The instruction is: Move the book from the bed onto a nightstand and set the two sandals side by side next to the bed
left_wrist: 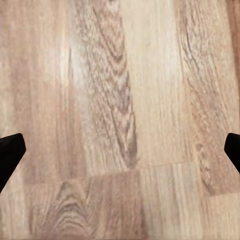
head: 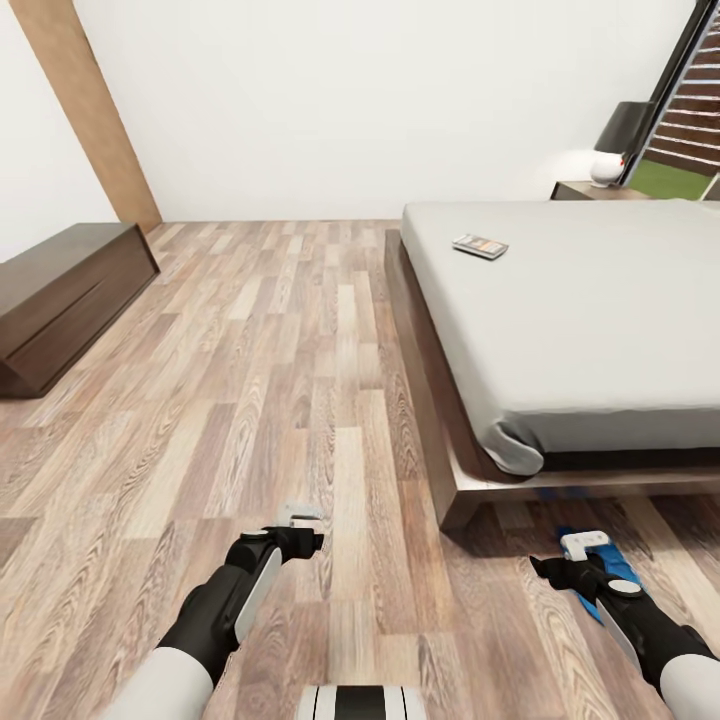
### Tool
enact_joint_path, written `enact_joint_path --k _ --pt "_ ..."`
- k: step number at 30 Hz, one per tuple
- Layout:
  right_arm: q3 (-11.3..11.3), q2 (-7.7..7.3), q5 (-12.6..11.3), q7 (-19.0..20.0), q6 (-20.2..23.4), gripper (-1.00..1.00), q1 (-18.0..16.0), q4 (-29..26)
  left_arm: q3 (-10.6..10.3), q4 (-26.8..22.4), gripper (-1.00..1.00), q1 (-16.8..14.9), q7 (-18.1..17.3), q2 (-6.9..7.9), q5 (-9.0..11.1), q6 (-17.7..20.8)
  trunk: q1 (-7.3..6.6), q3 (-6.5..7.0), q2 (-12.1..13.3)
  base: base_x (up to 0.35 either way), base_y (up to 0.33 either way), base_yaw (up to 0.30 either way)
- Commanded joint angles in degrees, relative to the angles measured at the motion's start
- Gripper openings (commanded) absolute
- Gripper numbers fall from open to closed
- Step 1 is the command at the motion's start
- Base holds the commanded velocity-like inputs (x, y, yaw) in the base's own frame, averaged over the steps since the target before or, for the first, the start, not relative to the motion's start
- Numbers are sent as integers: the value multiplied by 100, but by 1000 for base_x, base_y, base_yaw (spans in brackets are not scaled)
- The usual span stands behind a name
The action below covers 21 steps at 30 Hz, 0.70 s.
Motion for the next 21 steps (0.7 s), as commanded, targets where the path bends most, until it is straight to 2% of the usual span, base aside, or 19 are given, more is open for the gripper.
enact_joint_path --k 1,5,10,21 --pt "-2 -3 19 18 18 100 -1 -9 -21 -5 100 -2 57 0 59 20 -3 19 0 0 278 0" --pt "-2 -3 19 20 17 100 1 -9 -33 -5 100 -2 58 -7 57 30 -14 107 6 0 237 0" --pt "-2 -3 19 20 25 100 1 -9 -23 -5 100 -2 54 -7 60 37 -124 197 206 0 52 0" --pt "-2 -3 19 19 17 100 0 -9 -17 -5 100 -2 52 5 61 38 -365 395 647 -14 260 0"
